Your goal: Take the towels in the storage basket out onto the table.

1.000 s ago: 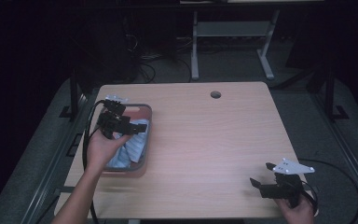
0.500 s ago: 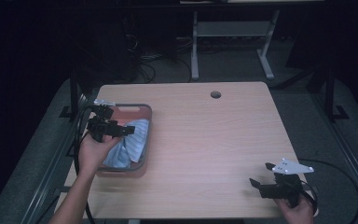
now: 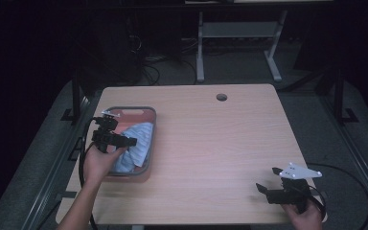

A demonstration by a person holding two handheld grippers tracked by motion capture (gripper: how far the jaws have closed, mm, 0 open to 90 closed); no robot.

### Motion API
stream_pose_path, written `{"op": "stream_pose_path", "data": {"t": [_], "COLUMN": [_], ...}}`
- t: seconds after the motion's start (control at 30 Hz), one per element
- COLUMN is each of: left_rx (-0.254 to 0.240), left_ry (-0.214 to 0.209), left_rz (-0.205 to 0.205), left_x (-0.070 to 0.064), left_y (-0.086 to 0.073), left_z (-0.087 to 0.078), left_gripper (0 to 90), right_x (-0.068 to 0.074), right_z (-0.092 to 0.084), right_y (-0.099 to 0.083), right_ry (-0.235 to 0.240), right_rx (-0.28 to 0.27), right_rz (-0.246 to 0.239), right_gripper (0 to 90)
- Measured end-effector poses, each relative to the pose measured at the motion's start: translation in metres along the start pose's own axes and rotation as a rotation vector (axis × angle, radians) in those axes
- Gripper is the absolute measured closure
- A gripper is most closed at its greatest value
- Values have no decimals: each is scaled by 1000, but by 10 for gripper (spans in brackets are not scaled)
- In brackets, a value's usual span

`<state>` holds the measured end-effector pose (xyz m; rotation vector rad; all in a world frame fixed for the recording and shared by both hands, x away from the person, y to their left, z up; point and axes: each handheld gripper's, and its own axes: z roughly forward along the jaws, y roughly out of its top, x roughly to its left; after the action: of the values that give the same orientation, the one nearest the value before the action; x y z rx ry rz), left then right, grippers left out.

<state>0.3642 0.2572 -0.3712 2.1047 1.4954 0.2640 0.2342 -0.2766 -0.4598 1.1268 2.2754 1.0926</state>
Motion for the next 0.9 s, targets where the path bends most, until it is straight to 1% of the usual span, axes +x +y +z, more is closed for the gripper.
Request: {"op": "stream_pose_path", "data": {"t": [0.07,0.13,0.17,0.2,0.23,0.27,0.3,0.37,0.4,0.43,0.5,0.57,0.67,0.8,0.9], "left_rx": [7,28,43,43,83,83,94,112,118,120,115,115,106,75,56], "left_ry": [-1,3,-7,-7,-25,-25,-23,-30,-33,-30,-25,-26,-24,-11,-21], "left_rz": [4,11,18,18,47,47,56,80,84,86,90,84,73,49,42], "left_x": [0,-1,-2,-2,-3,-3,-4,-4,-5,-5,-3,-1,1,7,11], "left_y": [-1,-2,-4,-4,-5,-5,-6,-6,-6,-6,-6,-7,-8,-11,-13], "left_z": [2,6,9,9,13,13,16,17,18,18,18,17,15,7,3], "left_gripper": [240,252,285,312,363,395,431,533,575,616,666,702,727,742,742], "right_x": [0,1,1,1,1,1,2,2,2,2,2,2,1,-2,-2], "right_z": [0,0,0,0,0,0,0,0,0,0,0,0,-1,-5,-4], "right_y": [0,0,0,0,0,0,0,1,1,1,1,1,1,-1,0], "right_ry": [0,0,1,2,3,3,7,6,6,6,6,5,-4,-8,-9], "right_rx": [2,2,-1,0,0,0,-1,-4,-4,-4,-3,-3,0,-6,-9], "right_rz": [2,3,5,5,3,3,5,-5,-5,-5,-4,-6,-5,2,3], "right_gripper": [144,144,144,144,144,144,144,144,144,144,144,144,145,144,144]}}
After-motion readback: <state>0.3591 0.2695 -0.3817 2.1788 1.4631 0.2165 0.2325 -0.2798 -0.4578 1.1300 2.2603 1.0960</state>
